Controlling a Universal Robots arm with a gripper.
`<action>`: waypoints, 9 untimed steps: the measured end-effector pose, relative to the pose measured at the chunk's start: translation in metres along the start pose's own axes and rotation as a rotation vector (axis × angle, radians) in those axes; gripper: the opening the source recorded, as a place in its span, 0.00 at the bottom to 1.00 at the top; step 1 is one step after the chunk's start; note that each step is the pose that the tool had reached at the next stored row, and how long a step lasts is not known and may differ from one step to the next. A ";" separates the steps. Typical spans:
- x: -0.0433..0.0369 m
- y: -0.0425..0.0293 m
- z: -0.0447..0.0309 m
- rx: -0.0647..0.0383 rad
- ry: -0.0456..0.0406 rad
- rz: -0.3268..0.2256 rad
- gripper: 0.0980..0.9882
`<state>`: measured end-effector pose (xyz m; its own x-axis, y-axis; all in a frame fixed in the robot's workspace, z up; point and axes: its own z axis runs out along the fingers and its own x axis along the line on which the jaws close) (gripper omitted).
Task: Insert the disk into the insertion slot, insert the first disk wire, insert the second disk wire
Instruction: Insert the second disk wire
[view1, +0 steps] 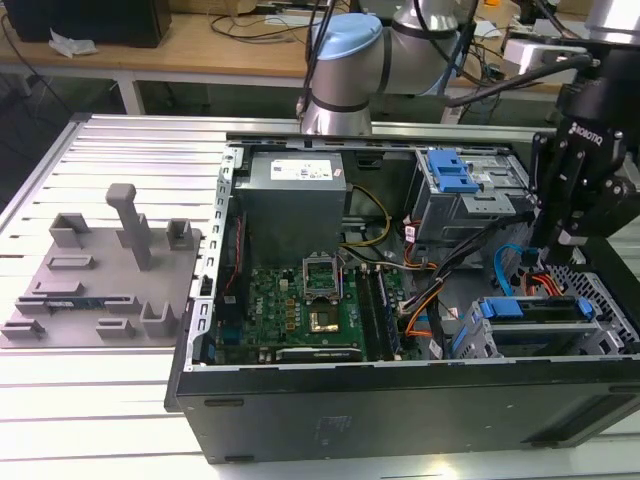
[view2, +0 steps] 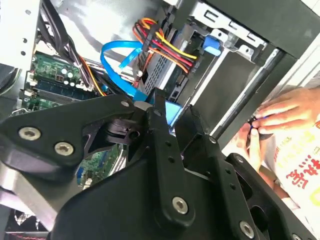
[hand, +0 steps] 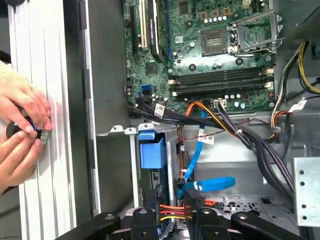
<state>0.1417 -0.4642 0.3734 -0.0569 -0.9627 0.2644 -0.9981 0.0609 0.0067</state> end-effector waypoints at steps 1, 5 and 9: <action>-0.0011 0.0007 0.0008 0.001 0.0025 -0.002 0.29; -0.0063 0.0045 0.0014 0.004 0.0389 -0.009 0.29; -0.0099 0.0061 0.0057 0.007 0.0489 -0.017 0.29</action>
<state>0.1361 -0.4558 0.3654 -0.0388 -0.9496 0.3111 -0.9991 0.0425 0.0048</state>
